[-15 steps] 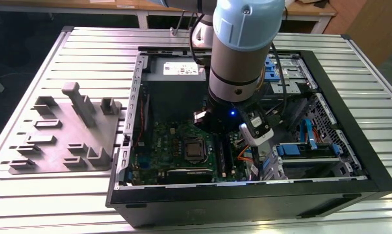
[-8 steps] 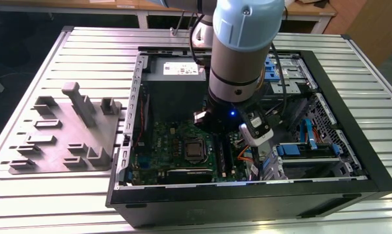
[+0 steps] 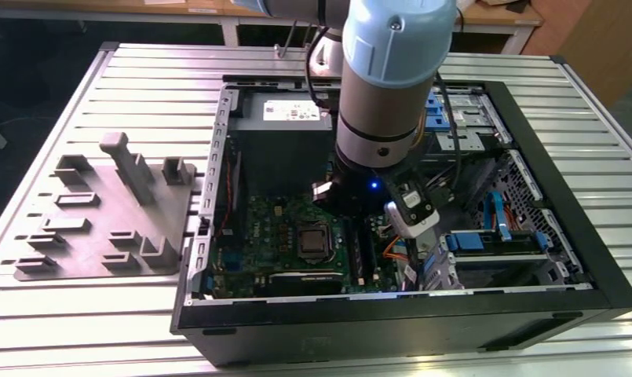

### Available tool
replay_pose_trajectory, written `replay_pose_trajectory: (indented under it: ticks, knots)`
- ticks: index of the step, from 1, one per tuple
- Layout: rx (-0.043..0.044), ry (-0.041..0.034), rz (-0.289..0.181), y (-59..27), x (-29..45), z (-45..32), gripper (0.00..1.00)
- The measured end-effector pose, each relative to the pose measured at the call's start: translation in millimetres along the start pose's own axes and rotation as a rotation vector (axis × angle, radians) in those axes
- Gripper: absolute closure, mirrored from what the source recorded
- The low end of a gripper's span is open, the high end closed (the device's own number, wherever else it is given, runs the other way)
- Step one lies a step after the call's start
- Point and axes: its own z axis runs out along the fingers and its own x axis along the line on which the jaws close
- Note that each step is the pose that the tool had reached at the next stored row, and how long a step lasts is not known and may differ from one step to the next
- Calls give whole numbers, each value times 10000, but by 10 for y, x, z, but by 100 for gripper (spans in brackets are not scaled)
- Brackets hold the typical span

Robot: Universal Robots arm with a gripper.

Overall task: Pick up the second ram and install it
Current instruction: 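Insert the second ram into the second slot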

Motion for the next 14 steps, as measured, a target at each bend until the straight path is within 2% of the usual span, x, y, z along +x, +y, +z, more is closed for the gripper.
replay_pose_trajectory:
  ticks: [5, 14]
  knots:
    - [-4, -1, 0, -2, 2, 35, 89]
    - [-4, -1, 1, -2, 3, 38, 89]
